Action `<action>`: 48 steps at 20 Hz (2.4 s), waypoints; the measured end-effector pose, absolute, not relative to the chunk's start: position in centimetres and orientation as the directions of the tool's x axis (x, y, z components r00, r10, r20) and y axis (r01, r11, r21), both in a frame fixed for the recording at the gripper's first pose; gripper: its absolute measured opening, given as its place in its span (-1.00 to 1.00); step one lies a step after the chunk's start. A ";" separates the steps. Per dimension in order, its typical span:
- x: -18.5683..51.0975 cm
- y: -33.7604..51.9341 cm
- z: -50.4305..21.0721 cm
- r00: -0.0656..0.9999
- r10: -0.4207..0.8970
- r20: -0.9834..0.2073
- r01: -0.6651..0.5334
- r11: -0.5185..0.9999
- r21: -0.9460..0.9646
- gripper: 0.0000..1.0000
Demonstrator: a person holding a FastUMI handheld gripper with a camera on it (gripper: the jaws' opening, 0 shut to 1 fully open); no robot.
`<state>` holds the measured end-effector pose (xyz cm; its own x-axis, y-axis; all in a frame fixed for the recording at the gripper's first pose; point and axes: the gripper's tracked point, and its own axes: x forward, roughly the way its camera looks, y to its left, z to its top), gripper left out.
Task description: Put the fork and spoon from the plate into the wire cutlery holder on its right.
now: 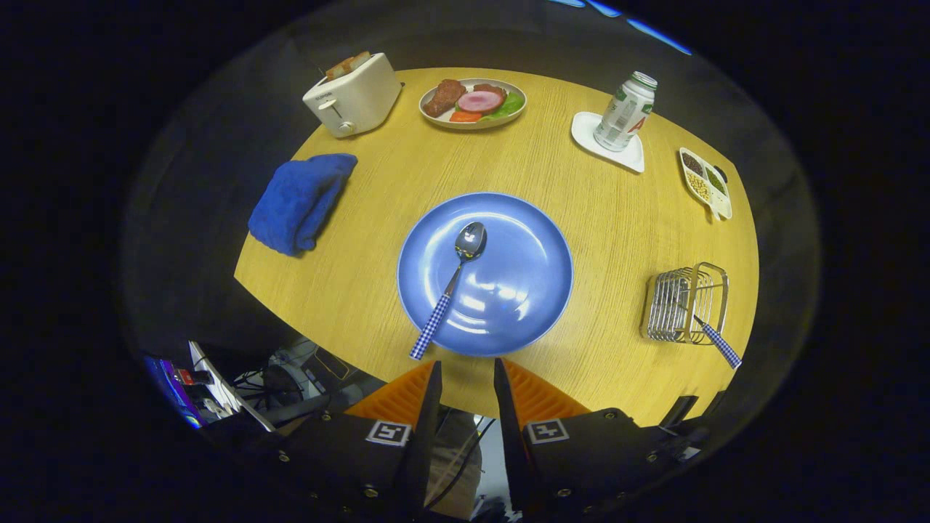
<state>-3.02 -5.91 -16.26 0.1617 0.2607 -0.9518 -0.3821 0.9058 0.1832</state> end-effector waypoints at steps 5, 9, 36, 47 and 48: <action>-3.1 -4.4 -18.0 0.120 0.281 -0.952 -0.336 0.914 0.227 -0.13; -2.9 -2.9 -20.0 0.084 0.290 -0.953 -0.293 0.922 0.254 -0.13; -2.2 -2.1 -26.7 -0.114 0.254 -0.961 -0.327 0.904 0.277 -0.92; -1.6 -6.8 -23.2 -0.124 0.154 -0.980 -0.503 0.842 0.196 -0.92; -1.5 -7.6 -22.5 -0.120 0.139 -0.983 -0.520 0.835 0.182 -0.92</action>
